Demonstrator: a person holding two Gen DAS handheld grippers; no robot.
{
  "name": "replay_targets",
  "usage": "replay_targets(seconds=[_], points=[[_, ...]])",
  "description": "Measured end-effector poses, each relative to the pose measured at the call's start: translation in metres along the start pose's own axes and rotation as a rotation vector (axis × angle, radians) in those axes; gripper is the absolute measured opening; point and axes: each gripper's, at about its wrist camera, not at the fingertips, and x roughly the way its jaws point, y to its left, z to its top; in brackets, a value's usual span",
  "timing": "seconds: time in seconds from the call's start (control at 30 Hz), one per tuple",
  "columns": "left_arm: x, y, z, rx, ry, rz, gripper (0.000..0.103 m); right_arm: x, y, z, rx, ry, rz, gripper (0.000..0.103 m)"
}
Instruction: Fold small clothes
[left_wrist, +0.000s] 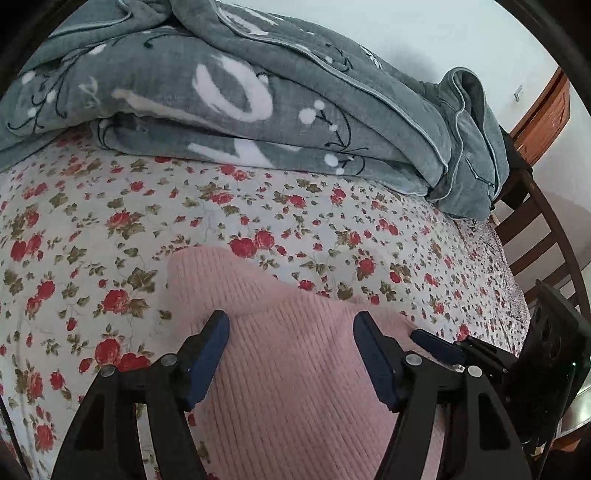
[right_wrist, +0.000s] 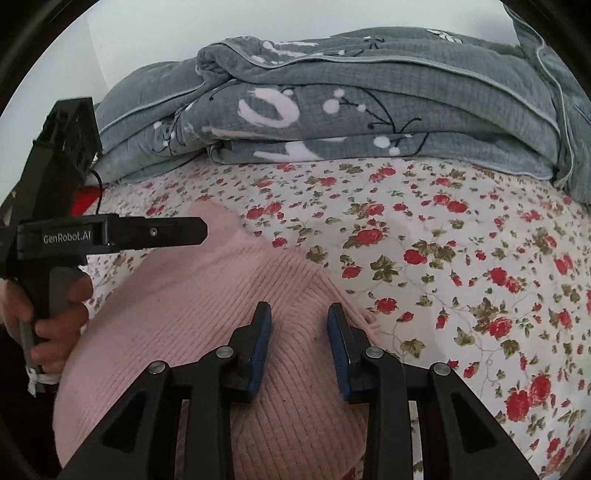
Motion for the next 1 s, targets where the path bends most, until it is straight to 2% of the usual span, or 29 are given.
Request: replay_targets(seconds=[0.13,0.33,0.67,0.77,0.83,0.9,1.0], points=[[-0.006,0.004,0.000,-0.032,-0.013,-0.021,0.067,-0.009,0.006,0.003,-0.019,-0.004,-0.014,0.032],[-0.033,0.001,-0.016,-0.042,-0.042,-0.017,0.067,-0.047,0.016,0.000,-0.041,-0.062,-0.003,0.037],[-0.074,-0.013,-0.060,-0.005,-0.053,0.003,0.068,-0.093,0.036,-0.042,-0.097,-0.105,0.056,0.037],[-0.080,-0.019,-0.073,0.019,-0.057,0.013,0.068,-0.090,0.044,-0.059,-0.151,-0.094,0.010,0.037],[-0.079,-0.024,-0.084,0.043,-0.051,0.017,0.068,-0.080,0.045,-0.069,-0.180,-0.072,-0.051,0.037],[-0.075,-0.029,-0.095,0.061,-0.040,0.041,0.069,-0.074,0.045,-0.075,-0.189,-0.061,-0.075,0.037],[-0.072,-0.038,-0.109,0.130,-0.049,0.139,0.069,-0.081,0.047,-0.075,-0.188,-0.076,-0.081,0.037]])
